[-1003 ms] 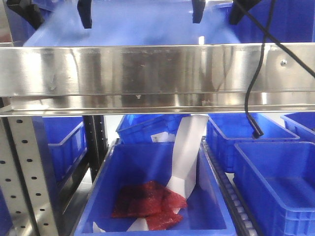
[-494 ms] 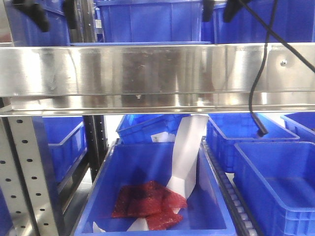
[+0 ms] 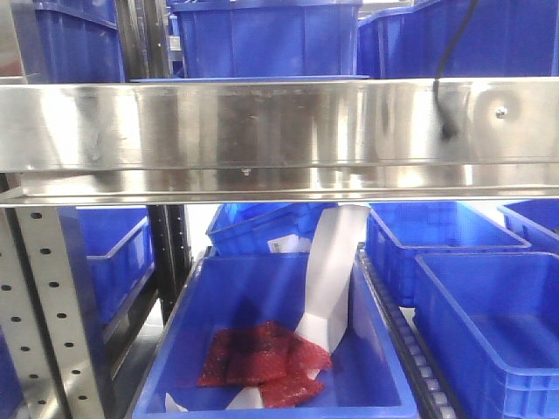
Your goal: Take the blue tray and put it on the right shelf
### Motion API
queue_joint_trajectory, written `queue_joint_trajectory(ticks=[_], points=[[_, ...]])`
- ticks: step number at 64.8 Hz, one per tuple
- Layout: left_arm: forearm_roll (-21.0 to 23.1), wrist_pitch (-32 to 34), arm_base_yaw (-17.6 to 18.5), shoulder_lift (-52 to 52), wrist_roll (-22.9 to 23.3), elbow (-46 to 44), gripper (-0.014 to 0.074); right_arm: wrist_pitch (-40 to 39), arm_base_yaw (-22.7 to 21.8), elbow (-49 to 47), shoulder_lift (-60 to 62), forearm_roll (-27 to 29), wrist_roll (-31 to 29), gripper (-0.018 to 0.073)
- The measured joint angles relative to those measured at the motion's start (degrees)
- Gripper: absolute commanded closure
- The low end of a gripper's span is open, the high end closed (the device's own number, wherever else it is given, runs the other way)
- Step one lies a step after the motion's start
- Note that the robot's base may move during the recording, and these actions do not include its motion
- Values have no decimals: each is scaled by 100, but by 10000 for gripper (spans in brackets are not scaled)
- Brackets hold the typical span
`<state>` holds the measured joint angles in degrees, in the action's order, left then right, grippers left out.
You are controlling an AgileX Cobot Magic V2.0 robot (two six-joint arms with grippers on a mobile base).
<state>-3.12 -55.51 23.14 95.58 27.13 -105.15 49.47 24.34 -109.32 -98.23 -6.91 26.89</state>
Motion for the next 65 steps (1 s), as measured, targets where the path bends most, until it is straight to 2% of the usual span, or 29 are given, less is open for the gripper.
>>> queue_joint_trajectory(ticks=[9, 17, 26, 33, 39, 47, 65], points=[[-241, 587, 266, -647, 126, 855, 627, -615, 112, 813, 552, -81, -21, 507], [-371, 1635, 557, -1327, 303, 2123, 627, -1787, 423, 2176, 1283, -425, -21, 507], [-481, 2875, 625, -2105, 340, 3562, 627, -3059, 545, 3780, 2191, -659, -21, 507], [-649, 3734, 625, -2692, 348, 4596, 627, -4055, 545, 4955, 2820, -1145, -21, 507], [-791, 4392, 625, -3235, 352, 5388, 627, -4877, 545, 5828, 3319, -1788, -21, 507], [-1107, 4646, 625, -4066, 352, 6272, 627, -5403, 545, 6654, 3971, -2163, -21, 507], [-1685, 4678, 625, -6618, 352, 7955, 627, -5228, 545, 7929, 5627, -2237, -21, 507]])
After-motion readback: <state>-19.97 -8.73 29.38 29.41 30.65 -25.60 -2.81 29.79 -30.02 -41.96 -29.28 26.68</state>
